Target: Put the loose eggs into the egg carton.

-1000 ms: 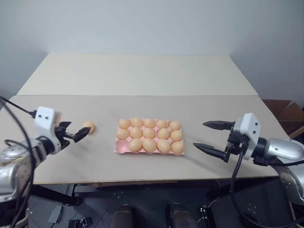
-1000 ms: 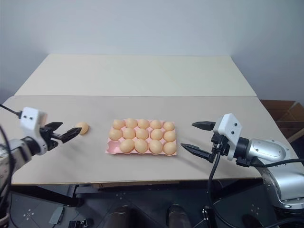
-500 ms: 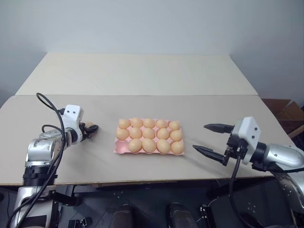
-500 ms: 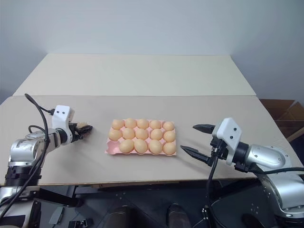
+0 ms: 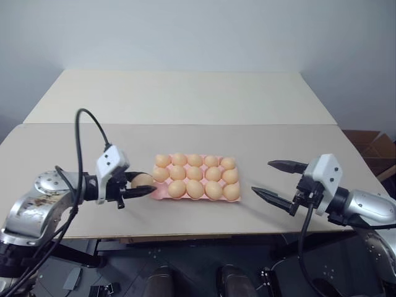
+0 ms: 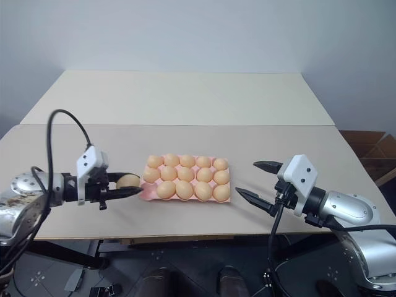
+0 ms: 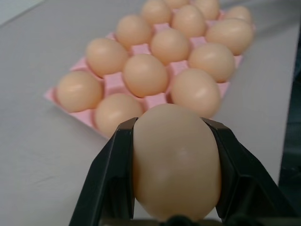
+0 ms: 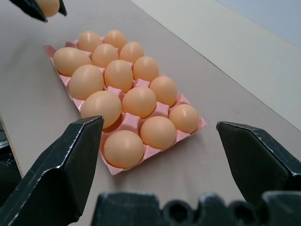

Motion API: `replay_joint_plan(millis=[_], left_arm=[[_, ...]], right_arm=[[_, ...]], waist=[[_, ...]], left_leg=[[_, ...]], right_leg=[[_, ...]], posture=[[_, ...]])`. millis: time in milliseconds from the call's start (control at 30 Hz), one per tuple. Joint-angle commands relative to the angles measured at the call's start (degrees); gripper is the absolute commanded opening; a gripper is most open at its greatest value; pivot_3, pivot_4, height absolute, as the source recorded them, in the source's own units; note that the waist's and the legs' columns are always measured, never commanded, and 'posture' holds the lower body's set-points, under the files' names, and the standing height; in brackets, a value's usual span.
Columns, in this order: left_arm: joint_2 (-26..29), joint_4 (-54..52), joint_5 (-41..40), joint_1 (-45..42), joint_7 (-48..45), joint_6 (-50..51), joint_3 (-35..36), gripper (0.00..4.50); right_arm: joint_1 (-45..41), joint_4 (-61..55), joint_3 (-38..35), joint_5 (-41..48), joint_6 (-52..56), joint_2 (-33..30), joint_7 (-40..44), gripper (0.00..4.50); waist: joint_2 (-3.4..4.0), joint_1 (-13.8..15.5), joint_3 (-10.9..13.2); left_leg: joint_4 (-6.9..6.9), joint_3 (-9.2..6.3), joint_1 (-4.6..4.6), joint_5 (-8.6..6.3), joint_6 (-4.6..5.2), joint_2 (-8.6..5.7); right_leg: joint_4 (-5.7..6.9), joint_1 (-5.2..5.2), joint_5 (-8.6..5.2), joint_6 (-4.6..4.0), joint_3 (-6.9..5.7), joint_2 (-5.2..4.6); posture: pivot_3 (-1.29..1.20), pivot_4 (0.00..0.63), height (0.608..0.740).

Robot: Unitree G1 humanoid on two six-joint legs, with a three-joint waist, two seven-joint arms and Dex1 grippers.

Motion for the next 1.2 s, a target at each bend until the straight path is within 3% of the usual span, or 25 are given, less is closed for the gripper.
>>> replay_joint_plan(millis=[33, 67, 267, 367, 567, 667, 900, 1000, 1200], left_arm=[[-2.0, 2.4, 3.3, -3.3, 0.5, -2.6, -4.0, 1.8], [-2.8, 3.2, 4.1, -4.0, 0.8, -3.0, -5.0, 1.8], [-5.3, 5.3, 5.5, -6.9, 0.0, -3.4, -7.4, 3.69], [-3.9, 3.0, 4.1, -6.2, -0.6, -2.9, -4.4, 4.46], [1.7, -2.8, -0.7, -0.8, -1.7, -0.7, 7.3, 4.46], [4.0, -4.3, -3.4, 8.2, -4.3, -1.0, 20.3, 4.46], [-0.8, -4.5, -6.1, 26.9, -10.3, -7.6, 41.1, 4.46], [-2.9, -6.8, -7.0, 32.6, -9.7, -6.7, 44.4, 4.46], [-5.1, -11.2, -9.7, 35.0, -5.4, -5.3, 44.2, 4.46]], right_arm=[[0.0, -2.0, -1.2, 0.8, -0.5, -0.1, -0.2, 4.5], [0.2, -2.1, -1.4, 0.9, -0.4, -0.1, -0.4, 4.5], [1.1, -3.1, -2.1, 1.0, 0.1, -0.1, -1.2, 4.5], [1.7, -4.0, -2.5, 1.4, 0.4, -0.2, -1.7, 4.5], [1.8, -5.4, -3.2, 2.7, 0.8, -0.2, -1.8, 4.5], [1.7, -4.2, -3.1, 2.8, -0.3, -0.9, 0.4, 4.5], [-0.1, 1.2, -2.5, 2.8, -3.4, -3.0, 7.5, 4.5], [-1.7, 4.2, -2.0, 2.6, -4.6, -3.7, 10.2, 4.5], [-4.6, 6.8, -0.8, 2.3, -5.1, -4.1, 12.1, 4.5]], waist=[[0.0, 0.1, 0.0], [-0.01, 0.1, 0.0], [-0.01, -0.1, 0.0], [-0.01, -0.1, 0.0], [0.0, -0.7, 0.0], [0.01, -1.0, 0.0], [0.01, -1.2, 0.0], [0.01, -1.0, 0.0], [0.01, -0.1, 0.0]], left_leg=[[0.0, 0.0, -0.01, 0.0, 0.0, -0.01], [0.0, -0.02, -0.04, 0.0, 0.0, -0.03], [0.02, -0.03, -0.14, -0.02, 0.03, -0.04], [0.02, -0.04, -0.12, -0.02, 0.03, -0.02], [0.01, -0.06, -0.08, -0.02, 0.03, 0.06], [0.01, -0.05, -0.04, -0.02, 0.03, 0.05], [-0.01, 0.03, 0.06, -0.03, 0.04, 0.07], [0.0, 0.05, 0.05, -0.03, 0.03, 0.08], [0.03, 0.05, 0.06, -0.03, 0.03, 0.09]], right_leg=[[0.0, 0.0, 0.07, 0.11, 0.0, 0.0], [-0.02, 0.0, 0.09, 0.15, -0.01, 0.0], [-0.08, -0.04, 0.11, 0.2, -0.01, 0.0], [-0.05, -0.04, 0.1, 0.2, -0.01, 0.02], [-0.02, -0.05, 0.09, 0.18, 0.0, 0.06], [-0.02, -0.03, 0.08, 0.18, 0.0, 0.03], [-0.05, -0.01, -0.14, -0.12, 0.0, -0.04], [-0.05, -0.01, -0.2, -0.18, 0.0, -0.05], [-0.03, 0.0, -0.28, -0.05, 0.0, -0.04]], posture=[[0.0, 0.15, 0.74], [0.0, 0.15, 0.74], [0.0, 0.15, 0.74], [0.0, 0.15, 0.74], [0.0, 0.15, 0.74], [0.0, 0.15, 0.74], [0.0, 0.15, 0.74], [0.0, 0.15, 0.74], [0.0, 0.15, 0.74]])
